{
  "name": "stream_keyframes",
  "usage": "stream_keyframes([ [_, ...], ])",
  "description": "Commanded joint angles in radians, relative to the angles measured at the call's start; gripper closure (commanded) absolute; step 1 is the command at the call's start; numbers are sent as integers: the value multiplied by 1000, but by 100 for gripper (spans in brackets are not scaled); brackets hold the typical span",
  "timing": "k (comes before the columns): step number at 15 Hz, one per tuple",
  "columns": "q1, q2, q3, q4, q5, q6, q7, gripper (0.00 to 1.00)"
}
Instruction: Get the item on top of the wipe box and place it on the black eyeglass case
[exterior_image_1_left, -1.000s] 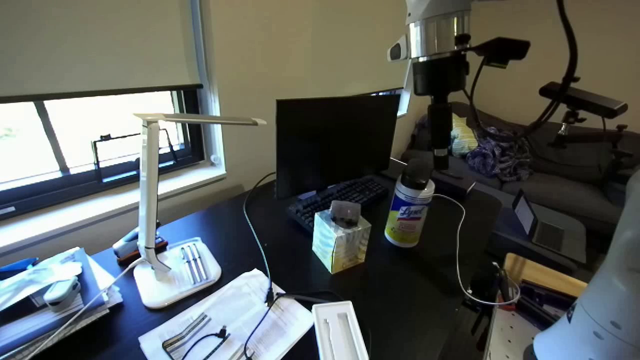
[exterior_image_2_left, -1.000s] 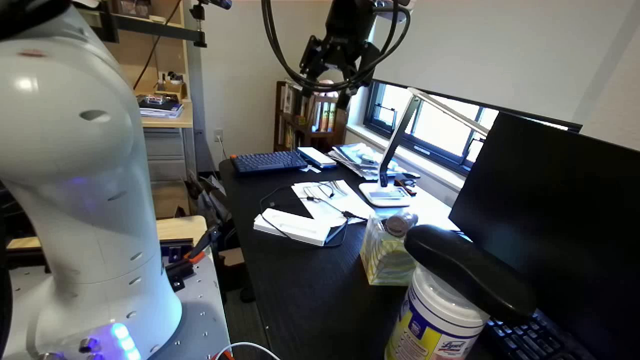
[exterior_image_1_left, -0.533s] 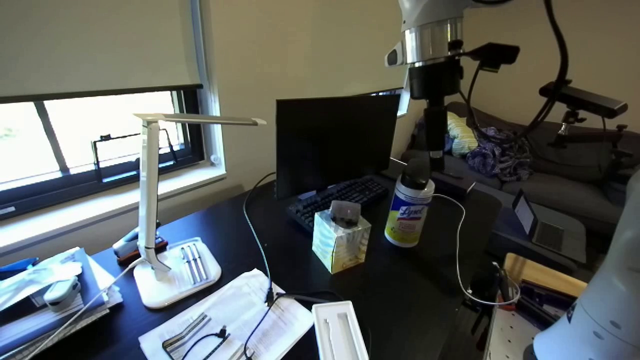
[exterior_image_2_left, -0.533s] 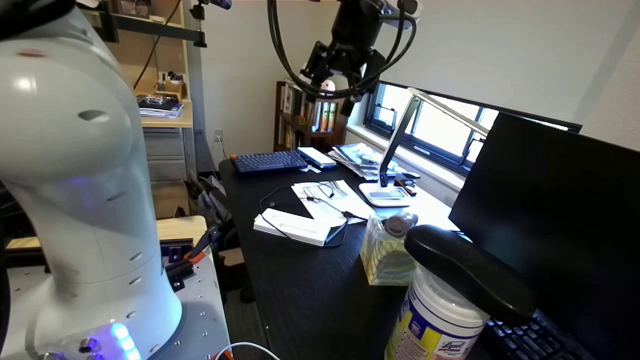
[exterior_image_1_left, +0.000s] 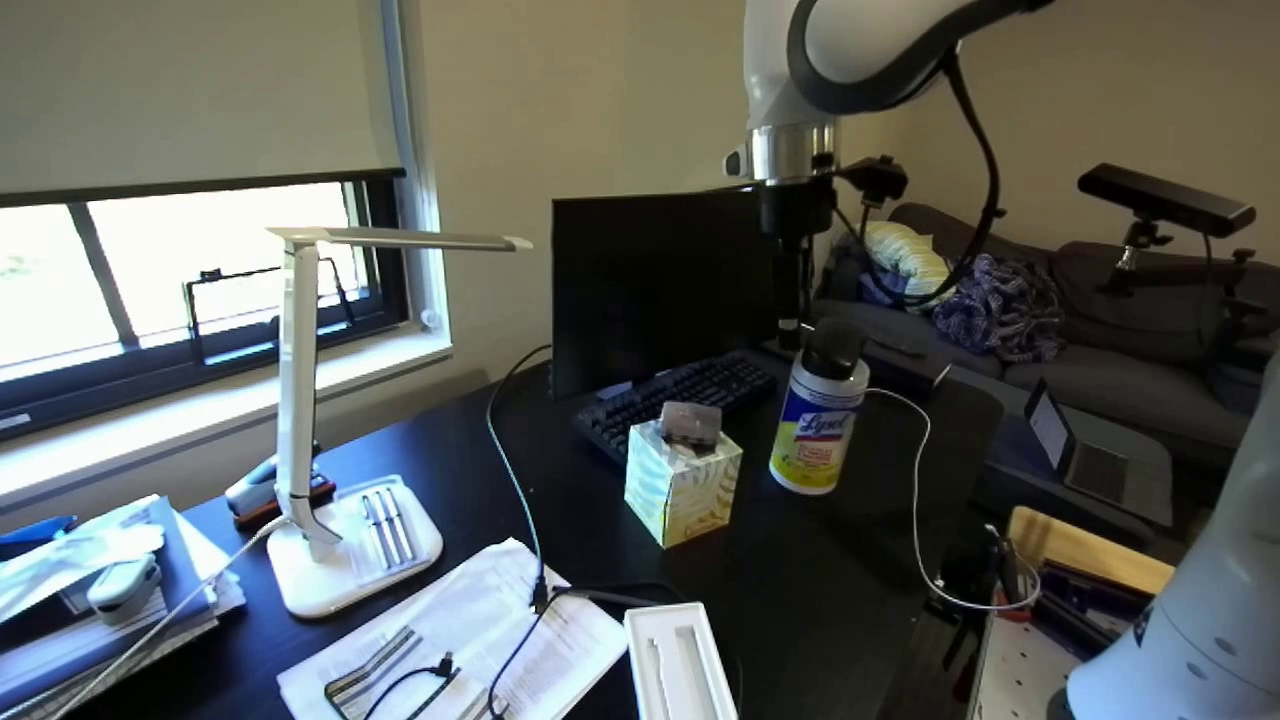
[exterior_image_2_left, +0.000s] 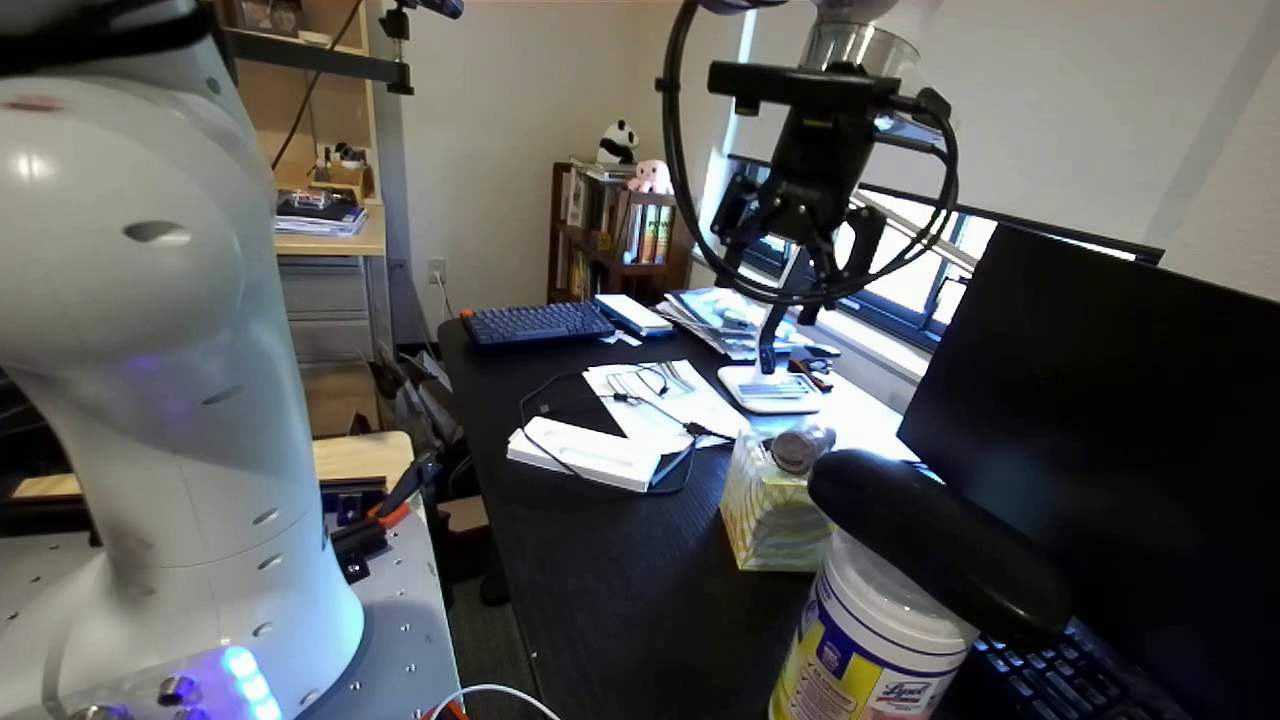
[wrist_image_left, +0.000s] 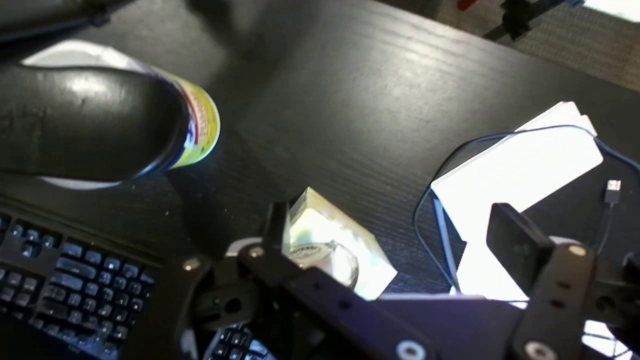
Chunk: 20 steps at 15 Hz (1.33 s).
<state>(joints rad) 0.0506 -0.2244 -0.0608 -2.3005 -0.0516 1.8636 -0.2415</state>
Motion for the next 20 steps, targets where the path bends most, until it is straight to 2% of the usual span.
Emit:
stream_keyframes([
  [1, -19, 109, 4, 37, -30, 155, -62, 0],
  [6, -29, 230, 8, 24, -21, 375, -92, 0],
  [10, -41, 311, 12, 26, -4, 471, -118, 0],
  [15, -62, 375, 22, 22, 8, 536, -150, 0],
  [20, -82, 410, 40, 17, 39, 546, -191, 0],
])
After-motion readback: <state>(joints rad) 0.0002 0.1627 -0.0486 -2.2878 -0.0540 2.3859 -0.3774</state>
